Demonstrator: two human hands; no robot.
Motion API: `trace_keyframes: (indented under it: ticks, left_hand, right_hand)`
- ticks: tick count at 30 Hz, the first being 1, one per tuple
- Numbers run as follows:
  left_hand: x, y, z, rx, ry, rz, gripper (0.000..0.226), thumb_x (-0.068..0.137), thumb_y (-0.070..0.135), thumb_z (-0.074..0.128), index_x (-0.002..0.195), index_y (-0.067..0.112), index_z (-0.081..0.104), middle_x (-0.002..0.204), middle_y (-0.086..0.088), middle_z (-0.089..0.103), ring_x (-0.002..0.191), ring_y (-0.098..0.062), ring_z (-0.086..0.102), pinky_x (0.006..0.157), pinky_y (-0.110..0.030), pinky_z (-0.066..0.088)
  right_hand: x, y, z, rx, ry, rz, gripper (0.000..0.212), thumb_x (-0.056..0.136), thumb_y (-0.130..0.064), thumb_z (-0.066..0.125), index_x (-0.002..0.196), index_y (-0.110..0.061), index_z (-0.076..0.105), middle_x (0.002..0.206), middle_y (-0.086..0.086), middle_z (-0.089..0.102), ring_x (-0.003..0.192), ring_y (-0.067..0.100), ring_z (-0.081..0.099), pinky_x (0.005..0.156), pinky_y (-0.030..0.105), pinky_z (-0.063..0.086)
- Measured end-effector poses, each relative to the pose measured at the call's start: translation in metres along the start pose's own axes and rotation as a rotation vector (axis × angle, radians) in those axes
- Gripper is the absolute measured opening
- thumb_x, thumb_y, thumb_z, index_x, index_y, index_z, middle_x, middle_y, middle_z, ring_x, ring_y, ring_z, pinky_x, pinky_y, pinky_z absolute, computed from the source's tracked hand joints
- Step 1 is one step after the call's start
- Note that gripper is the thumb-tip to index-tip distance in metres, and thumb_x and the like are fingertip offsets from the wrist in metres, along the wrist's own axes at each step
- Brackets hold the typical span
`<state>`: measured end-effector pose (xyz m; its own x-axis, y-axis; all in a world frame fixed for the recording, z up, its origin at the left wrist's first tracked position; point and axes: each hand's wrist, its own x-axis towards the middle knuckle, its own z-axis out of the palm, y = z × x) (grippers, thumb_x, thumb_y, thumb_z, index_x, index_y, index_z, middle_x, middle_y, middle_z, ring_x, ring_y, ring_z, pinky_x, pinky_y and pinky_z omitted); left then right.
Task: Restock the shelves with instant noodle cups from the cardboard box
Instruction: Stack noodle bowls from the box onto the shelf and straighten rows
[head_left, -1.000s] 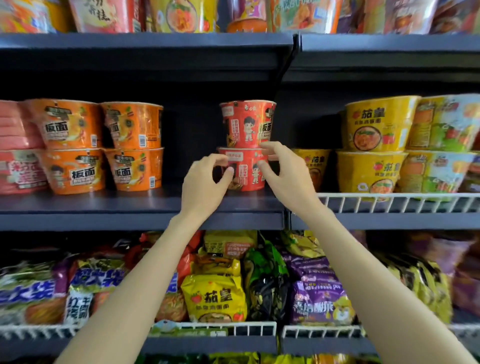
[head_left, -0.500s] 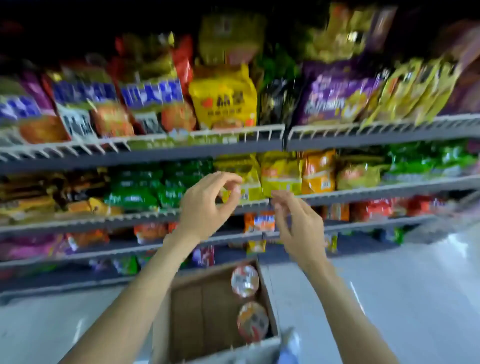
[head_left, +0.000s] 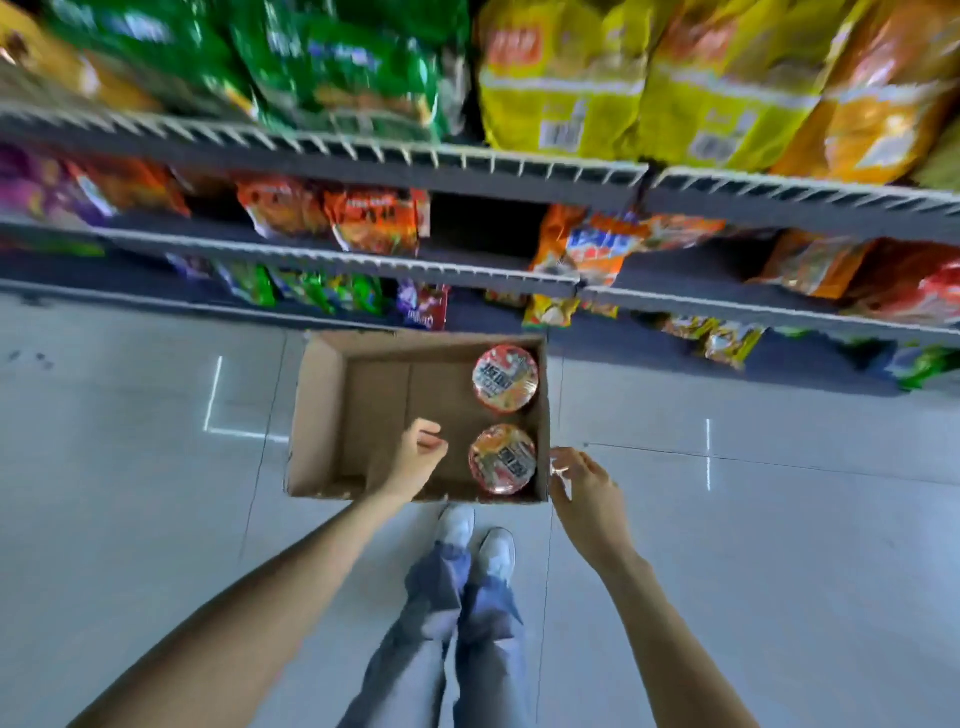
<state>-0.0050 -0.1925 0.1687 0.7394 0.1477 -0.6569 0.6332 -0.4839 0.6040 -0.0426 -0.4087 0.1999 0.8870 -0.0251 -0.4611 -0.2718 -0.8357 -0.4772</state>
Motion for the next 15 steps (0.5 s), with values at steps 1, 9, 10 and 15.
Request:
trace_keyframes:
  ticks: [1, 9, 10, 15]
  left_hand:
    - [0.019, -0.021, 0.013, 0.024, -0.006, -0.035, 0.018, 0.086, 0.003, 0.062, 0.103, 0.003, 0.056, 0.075, 0.001, 0.053, 0.072, -0.017, 0.055, 0.07, -0.014, 0.045]
    - [0.166, -0.136, 0.096, 0.321, -0.107, -0.014, 0.047, 0.082, 0.044, 0.066, 0.118, 0.018, 0.051, 0.11, 0.001, 0.063, 0.101, -0.021, 0.061, 0.089, -0.037, 0.049]
    - [0.182, -0.144, 0.105, 0.342, -0.115, -0.006, 0.049, 0.083, 0.046, 0.064, 0.121, 0.018, 0.05, 0.115, 0.002, 0.062, 0.102, -0.02, 0.061, 0.089, -0.034, 0.048]
    - [0.246, -0.174, 0.146, 0.205, -0.113, -0.055, 0.054, 0.083, 0.045, 0.065, 0.127, 0.019, 0.051, 0.128, -0.001, 0.059, 0.111, -0.019, 0.059, 0.094, -0.031, 0.046]
  right_hand:
    - [0.014, 0.011, 0.014, -0.016, -0.01, -0.002, 0.028, 0.089, -0.008, 0.053, 0.115, -0.015, 0.061, 0.108, 0.009, 0.066, 0.096, 0.031, 0.061, 0.077, 0.037, 0.048]
    - [0.144, 0.069, 0.13, -0.092, -0.076, -0.04, 0.033, 0.09, -0.011, 0.053, 0.123, -0.013, 0.057, 0.122, 0.009, 0.056, 0.108, 0.033, 0.055, 0.084, 0.037, 0.046]
    - [0.163, 0.071, 0.143, -0.103, -0.084, -0.064, 0.038, 0.089, -0.011, 0.054, 0.127, -0.012, 0.054, 0.127, 0.009, 0.053, 0.111, 0.033, 0.054, 0.087, 0.038, 0.046]
    - [0.252, 0.076, 0.189, -0.302, -0.144, -0.164, 0.06, 0.093, -0.022, 0.056, 0.146, -0.01, 0.029, 0.151, 0.01, 0.029, 0.136, 0.03, 0.032, 0.102, 0.039, 0.04]
